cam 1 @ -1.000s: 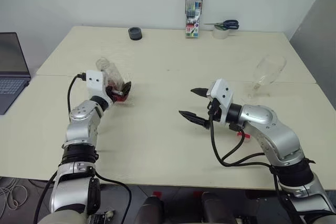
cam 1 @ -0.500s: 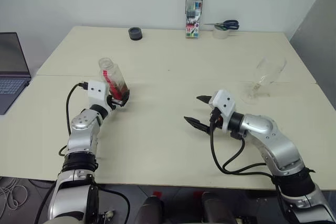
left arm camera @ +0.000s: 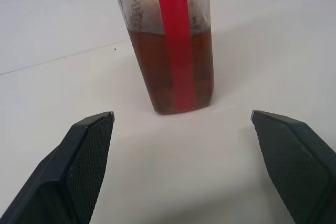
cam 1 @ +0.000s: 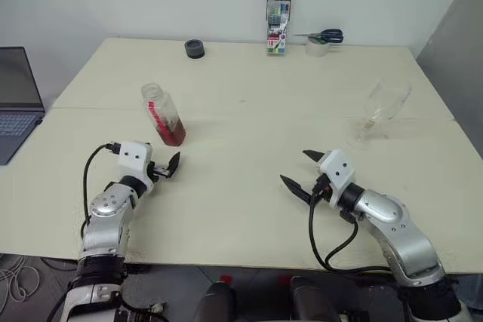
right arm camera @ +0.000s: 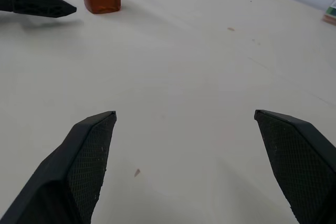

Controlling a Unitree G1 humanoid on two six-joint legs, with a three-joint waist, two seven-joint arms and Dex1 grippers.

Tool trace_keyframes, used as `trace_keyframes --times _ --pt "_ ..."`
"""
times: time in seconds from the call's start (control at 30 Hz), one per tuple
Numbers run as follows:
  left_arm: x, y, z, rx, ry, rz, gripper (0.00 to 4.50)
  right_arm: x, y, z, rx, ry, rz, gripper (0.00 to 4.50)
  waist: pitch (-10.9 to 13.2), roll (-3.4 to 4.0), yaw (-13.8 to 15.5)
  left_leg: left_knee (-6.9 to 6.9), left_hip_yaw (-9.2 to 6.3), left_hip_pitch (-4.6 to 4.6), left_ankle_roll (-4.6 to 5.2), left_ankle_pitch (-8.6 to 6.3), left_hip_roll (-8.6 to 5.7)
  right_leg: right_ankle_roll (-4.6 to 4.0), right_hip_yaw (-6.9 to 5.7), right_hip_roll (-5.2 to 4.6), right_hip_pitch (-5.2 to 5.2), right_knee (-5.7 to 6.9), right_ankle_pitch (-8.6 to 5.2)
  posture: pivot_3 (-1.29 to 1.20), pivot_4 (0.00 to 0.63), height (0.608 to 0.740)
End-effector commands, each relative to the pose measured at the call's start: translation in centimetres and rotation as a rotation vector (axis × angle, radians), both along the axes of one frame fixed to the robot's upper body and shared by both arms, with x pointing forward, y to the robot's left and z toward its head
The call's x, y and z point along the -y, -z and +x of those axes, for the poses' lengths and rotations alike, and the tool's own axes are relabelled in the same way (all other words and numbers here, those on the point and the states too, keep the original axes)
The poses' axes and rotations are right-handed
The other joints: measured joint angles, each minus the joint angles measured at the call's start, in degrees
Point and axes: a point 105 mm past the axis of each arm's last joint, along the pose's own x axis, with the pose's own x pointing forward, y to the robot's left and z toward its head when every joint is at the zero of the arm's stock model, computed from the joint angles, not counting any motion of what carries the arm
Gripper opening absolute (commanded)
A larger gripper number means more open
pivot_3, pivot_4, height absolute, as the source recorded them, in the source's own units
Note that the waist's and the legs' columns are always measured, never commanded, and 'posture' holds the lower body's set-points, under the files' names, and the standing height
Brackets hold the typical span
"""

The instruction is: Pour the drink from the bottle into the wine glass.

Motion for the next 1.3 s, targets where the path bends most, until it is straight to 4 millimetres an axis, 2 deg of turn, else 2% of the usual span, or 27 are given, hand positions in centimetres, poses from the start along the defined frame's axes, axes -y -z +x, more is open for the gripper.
trace_keyframes --times 0.03,0.23,0.37,0.47,0.57,0.63,0.73,1.07,1.3 --pt "1.1 -1.5 -1.2 0.043 0.083 0.031 4.48 1.4 -1.4 0.1 0.062 0.091 0.019 4.5 0.0 0.0 0.0 0.0 0.01 0.0 0.01 0.0 0.0 0.0 0.0 0.0 0.0 0.0 0.0 0.0 0.15 0.74" --pt "3.6 -1.5 -2.3 0.018 0.209 -0.015 4.48 3.9 -1.0 -0.2 0.038 0.256 0.096 4.5 0.0 0.0 0.1 0.0 -0.01 0.01 0.03 -0.02 0.0 0.0 -0.05 0.01 0.04 -0.01 0.0 0.0 0.15 0.74" --pt "6.6 -2.9 -2.1 0.028 0.363 -0.037 4.48 6.8 -0.5 0.4 0.04 0.467 0.176 4.5 0.0 0.01 0.1 -0.01 0.04 0.03 0.03 -0.02 0.0 0.0 -0.02 0.02 0.06 0.0 -0.01 0.0 0.15 0.74" --pt "8.8 -4.1 -2.0 0.038 0.488 -0.025 4.48 8.1 -0.5 0.9 0.021 0.558 0.24 4.5 0.0 0.01 0.1 -0.01 0.09 0.05 0.03 -0.02 0.0 0.0 -0.02 0.04 0.06 0.01 0.0 0.0 0.15 0.74" --pt "11.3 -5.6 -2.1 0.04 0.655 -0.008 4.48 9.8 -0.6 2.0 0.031 0.655 0.269 4.5 0.0 0.03 0.0 -0.01 0.16 0.07 0.02 -0.01 0.0 0.0 -0.01 0.07 0.06 0.02 0.0 0.0 0.15 0.74" --pt "12.3 -6.1 -2.2 0.039 0.733 0.011 4.48 10.5 -0.7 2.7 0.033 0.69 0.279 4.5 0.0 0.06 -0.1 -0.01 0.23 0.08 0.03 -0.01 0.01 0.0 0.01 0.1 0.06 0.02 0.0 0.0 0.15 0.74" --pt "13.8 -7.3 -2.1 0.027 0.87 0.037 4.48 12.0 -0.4 5.1 0.029 0.742 0.279 4.5 0.0 0.11 -0.2 -0.04 0.36 0.1 0.03 -0.01 0.03 -0.01 0.03 0.14 0.06 0.02 -0.01 0.0 0.15 0.74" --pt "15.7 -8.4 -1.9 0.042 1.009 0.08 4.48 14.6 -0.6 10.3 0.047 0.812 0.304 4.5 0.1 0.2 -1.3 -0.05 0.53 0.07 0.03 -0.01 0.0 -0.01 0.14 0.09 0.02 0.02 0.0 0.0 0.15 0.74" --pt "15.6 -8.4 -1.5 0.05 1.008 0.086 4.48 14.4 -1.4 13.0 0.061 0.788 0.333 4.5 0.1 0.24 -1.7 -0.06 0.54 0.1 0.03 -0.01 0.03 -0.01 0.14 0.11 0.02 0.04 0.0 0.0 0.15 0.74"
